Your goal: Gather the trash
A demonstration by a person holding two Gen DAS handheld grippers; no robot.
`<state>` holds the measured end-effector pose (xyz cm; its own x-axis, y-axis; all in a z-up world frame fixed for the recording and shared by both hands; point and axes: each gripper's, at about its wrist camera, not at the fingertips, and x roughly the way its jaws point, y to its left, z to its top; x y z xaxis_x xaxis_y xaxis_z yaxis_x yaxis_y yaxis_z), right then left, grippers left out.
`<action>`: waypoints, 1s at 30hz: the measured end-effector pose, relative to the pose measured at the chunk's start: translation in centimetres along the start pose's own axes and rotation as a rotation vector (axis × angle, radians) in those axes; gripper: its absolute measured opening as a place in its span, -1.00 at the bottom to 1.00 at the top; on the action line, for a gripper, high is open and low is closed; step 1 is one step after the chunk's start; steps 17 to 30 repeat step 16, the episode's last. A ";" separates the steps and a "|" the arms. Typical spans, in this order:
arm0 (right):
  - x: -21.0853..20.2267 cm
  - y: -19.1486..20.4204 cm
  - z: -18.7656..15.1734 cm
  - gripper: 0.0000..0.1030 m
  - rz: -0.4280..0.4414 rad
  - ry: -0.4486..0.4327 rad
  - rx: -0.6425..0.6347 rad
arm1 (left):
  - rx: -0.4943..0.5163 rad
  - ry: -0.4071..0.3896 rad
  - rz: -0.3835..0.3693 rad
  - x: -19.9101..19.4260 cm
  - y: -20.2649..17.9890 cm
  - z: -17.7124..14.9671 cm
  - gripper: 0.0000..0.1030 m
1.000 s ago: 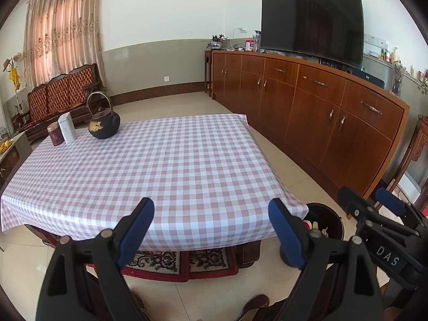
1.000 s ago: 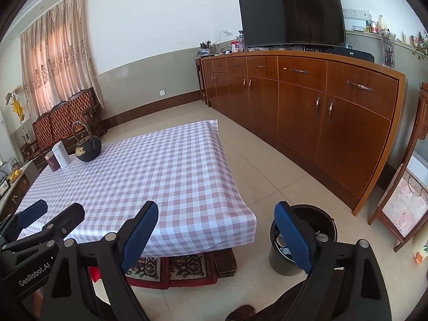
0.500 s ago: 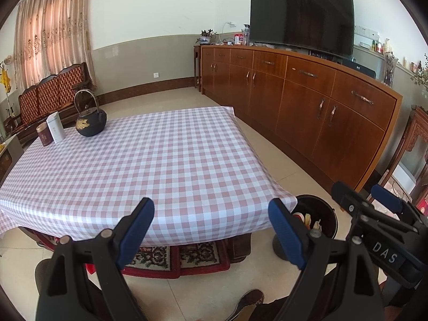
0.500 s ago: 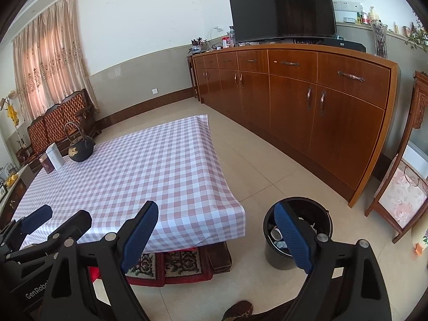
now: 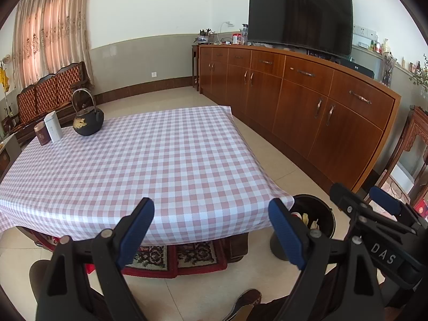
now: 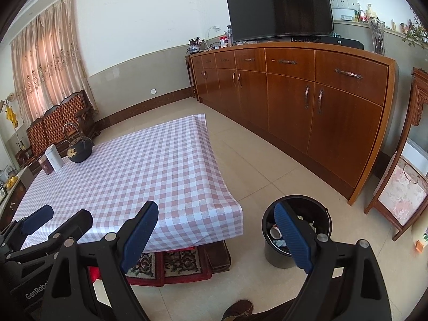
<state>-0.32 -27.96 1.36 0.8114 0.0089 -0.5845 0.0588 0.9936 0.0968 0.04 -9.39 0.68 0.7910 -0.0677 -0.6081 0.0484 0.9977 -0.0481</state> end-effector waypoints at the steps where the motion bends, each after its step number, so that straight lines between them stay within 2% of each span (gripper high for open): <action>1: 0.0 0.0 0.0 0.75 0.000 0.000 0.001 | -0.001 0.001 0.000 0.0 0.0 0.0 0.71; 10: 0.1 -0.2 -0.2 0.75 0.000 0.005 0.000 | -0.005 0.011 -0.013 0.5 -0.3 -0.1 0.71; 16: 0.0 -0.6 -0.3 0.75 -0.010 0.000 0.011 | 0.006 -0.027 -0.042 0.2 -0.8 0.0 0.72; 30: 0.0 -0.6 -0.3 0.75 -0.010 0.000 0.011 | 0.006 -0.027 -0.042 0.2 -0.8 0.0 0.72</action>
